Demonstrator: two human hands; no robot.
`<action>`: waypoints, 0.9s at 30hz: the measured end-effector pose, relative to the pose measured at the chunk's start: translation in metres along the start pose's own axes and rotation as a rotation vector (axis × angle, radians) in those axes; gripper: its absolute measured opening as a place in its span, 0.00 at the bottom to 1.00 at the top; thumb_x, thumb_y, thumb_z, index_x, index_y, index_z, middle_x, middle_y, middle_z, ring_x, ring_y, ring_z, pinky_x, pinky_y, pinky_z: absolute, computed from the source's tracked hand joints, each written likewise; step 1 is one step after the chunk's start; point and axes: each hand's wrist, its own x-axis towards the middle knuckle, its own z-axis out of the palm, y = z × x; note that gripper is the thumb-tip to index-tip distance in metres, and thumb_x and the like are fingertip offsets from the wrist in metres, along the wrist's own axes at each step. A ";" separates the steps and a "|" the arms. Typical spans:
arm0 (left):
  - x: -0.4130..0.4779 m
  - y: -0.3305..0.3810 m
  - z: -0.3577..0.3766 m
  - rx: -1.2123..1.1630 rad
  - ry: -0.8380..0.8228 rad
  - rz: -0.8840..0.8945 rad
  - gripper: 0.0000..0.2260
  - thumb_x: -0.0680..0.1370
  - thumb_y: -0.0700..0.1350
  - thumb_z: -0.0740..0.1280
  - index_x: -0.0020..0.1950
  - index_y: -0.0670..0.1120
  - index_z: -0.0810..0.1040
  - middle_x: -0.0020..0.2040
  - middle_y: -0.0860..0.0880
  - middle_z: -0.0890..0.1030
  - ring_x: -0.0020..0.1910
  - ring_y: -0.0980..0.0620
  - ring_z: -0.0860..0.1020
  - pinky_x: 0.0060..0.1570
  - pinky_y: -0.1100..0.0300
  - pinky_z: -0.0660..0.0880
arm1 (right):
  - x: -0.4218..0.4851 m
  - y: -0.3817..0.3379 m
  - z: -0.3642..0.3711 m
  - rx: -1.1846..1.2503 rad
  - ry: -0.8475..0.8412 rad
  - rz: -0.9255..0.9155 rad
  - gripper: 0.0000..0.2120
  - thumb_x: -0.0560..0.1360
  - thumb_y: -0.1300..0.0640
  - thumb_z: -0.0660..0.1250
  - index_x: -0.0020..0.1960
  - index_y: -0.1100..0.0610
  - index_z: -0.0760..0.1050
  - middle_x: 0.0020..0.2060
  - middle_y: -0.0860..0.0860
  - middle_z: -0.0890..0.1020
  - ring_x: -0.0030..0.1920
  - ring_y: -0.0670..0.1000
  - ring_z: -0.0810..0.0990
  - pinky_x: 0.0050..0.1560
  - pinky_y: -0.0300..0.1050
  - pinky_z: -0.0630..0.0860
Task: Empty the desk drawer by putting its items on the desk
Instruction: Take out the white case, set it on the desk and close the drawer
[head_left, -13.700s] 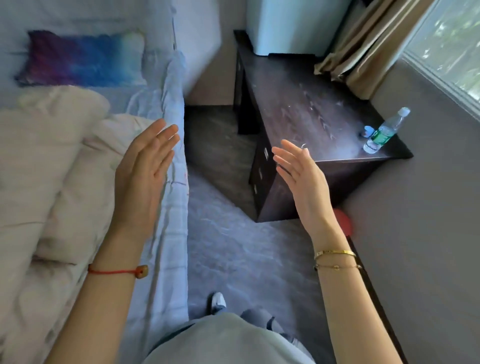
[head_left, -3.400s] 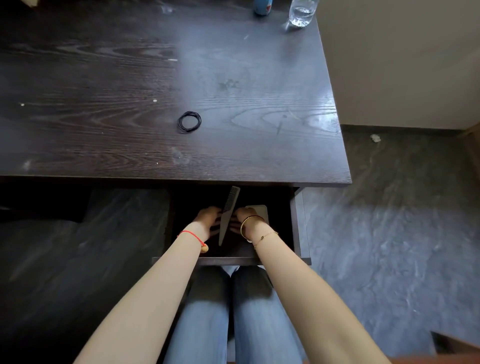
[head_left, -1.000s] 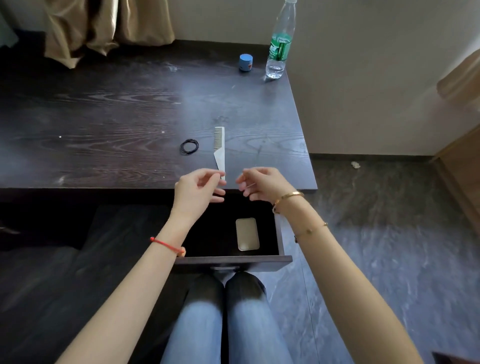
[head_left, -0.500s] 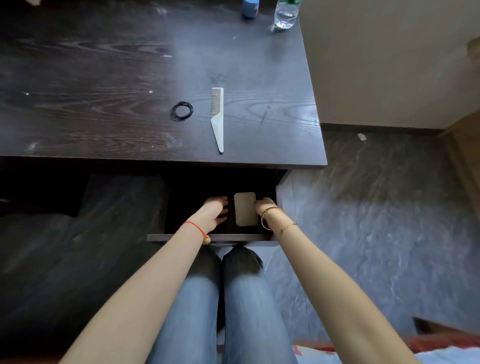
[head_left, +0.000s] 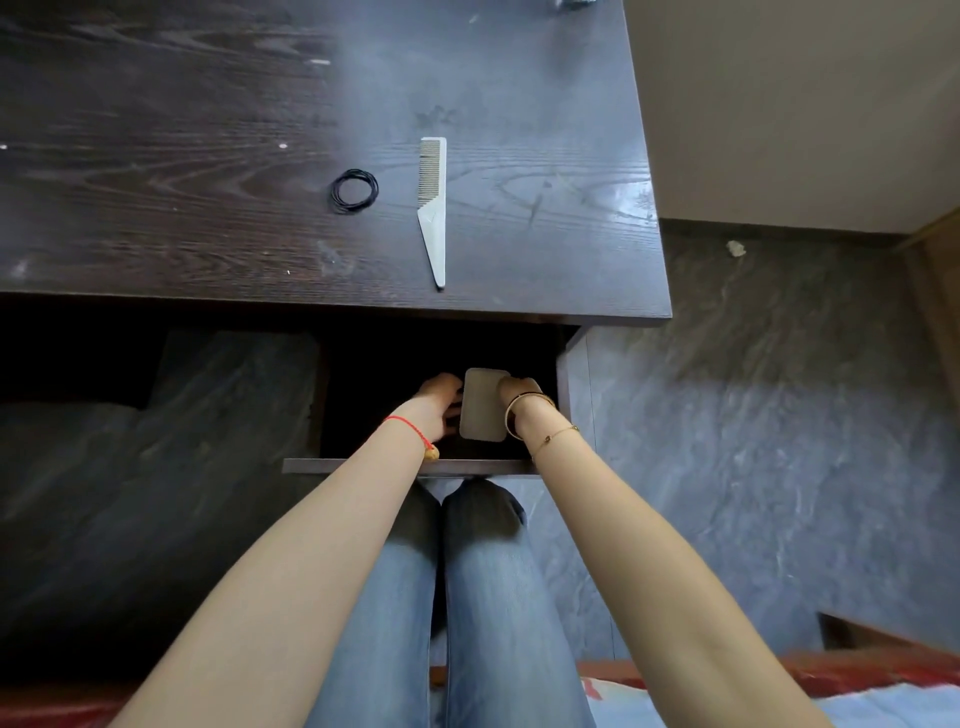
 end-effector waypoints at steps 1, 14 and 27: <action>-0.001 0.001 -0.001 0.005 0.009 0.001 0.12 0.84 0.43 0.54 0.62 0.43 0.73 0.52 0.46 0.80 0.54 0.46 0.76 0.58 0.50 0.70 | 0.000 0.002 0.000 0.014 0.005 0.003 0.22 0.82 0.57 0.53 0.73 0.64 0.65 0.71 0.59 0.71 0.71 0.58 0.71 0.57 0.44 0.69; -0.092 -0.001 -0.019 0.162 -0.010 0.459 0.15 0.75 0.39 0.70 0.62 0.44 0.79 0.56 0.45 0.83 0.54 0.49 0.80 0.41 0.64 0.73 | -0.052 0.027 -0.033 0.408 0.151 -0.288 0.04 0.71 0.61 0.68 0.41 0.54 0.74 0.45 0.55 0.81 0.51 0.58 0.81 0.57 0.55 0.79; -0.188 0.090 0.008 0.001 -0.102 0.784 0.14 0.80 0.34 0.63 0.65 0.35 0.77 0.50 0.42 0.81 0.43 0.52 0.81 0.39 0.65 0.81 | -0.135 -0.062 -0.105 0.419 0.203 -0.643 0.14 0.72 0.66 0.65 0.56 0.61 0.80 0.52 0.56 0.82 0.57 0.57 0.81 0.62 0.54 0.77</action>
